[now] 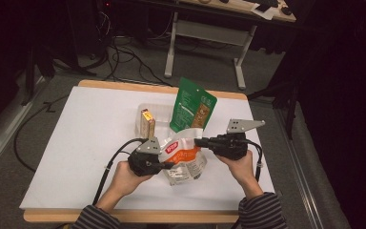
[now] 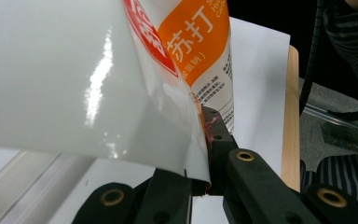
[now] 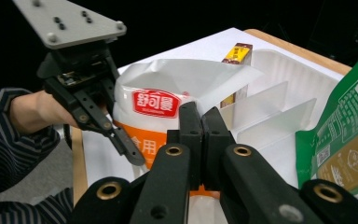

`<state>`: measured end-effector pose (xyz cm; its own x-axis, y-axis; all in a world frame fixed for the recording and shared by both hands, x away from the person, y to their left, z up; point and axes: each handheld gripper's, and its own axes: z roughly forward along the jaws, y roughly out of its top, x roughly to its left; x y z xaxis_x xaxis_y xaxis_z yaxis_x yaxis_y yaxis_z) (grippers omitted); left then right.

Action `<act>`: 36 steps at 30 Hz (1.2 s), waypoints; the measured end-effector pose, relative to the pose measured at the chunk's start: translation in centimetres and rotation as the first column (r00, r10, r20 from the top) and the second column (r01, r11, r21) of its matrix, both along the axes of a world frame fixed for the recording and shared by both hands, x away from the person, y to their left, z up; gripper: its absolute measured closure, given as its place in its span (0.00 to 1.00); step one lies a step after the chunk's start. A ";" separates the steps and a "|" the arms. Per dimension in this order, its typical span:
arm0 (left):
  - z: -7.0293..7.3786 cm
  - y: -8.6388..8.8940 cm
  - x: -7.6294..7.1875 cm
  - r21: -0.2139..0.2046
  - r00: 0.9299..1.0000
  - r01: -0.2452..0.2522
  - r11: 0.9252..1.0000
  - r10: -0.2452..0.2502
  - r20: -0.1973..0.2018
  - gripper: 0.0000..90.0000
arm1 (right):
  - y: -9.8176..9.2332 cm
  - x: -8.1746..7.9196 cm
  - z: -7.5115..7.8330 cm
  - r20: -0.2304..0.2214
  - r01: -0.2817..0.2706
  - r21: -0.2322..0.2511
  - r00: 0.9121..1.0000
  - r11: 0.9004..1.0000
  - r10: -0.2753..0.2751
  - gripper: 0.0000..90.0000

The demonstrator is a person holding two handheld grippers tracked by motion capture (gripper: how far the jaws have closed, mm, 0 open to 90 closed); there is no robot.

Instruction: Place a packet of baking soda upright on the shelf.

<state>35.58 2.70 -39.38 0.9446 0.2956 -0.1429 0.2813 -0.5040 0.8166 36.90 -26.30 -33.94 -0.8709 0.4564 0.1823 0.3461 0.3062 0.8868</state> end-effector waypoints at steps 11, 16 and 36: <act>1.2 0.6 -0.3 -0.011 0.997 -0.055 0.998 0.054 -0.062 1.00 | -1.9 0.4 -1.7 -0.034 0.095 0.013 0.995 0.995 -0.095 0.79; 2.0 1.3 -0.4 -0.050 0.994 -0.094 0.994 0.091 -0.066 1.00 | -2.1 0.0 -3.2 -0.020 0.194 -0.064 0.980 0.979 -0.196 0.63; 3.7 2.8 -0.6 -0.107 0.974 -0.223 0.969 0.217 -0.068 1.00 | -5.7 -0.6 -12.3 0.039 0.632 -0.351 0.747 0.691 -0.664 0.40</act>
<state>34.98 5.53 -35.66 0.8477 0.4743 -0.2377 0.4215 -0.3301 0.8446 36.26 -31.98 -46.20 -0.3244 0.9456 -0.0240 0.6348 0.2364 0.7356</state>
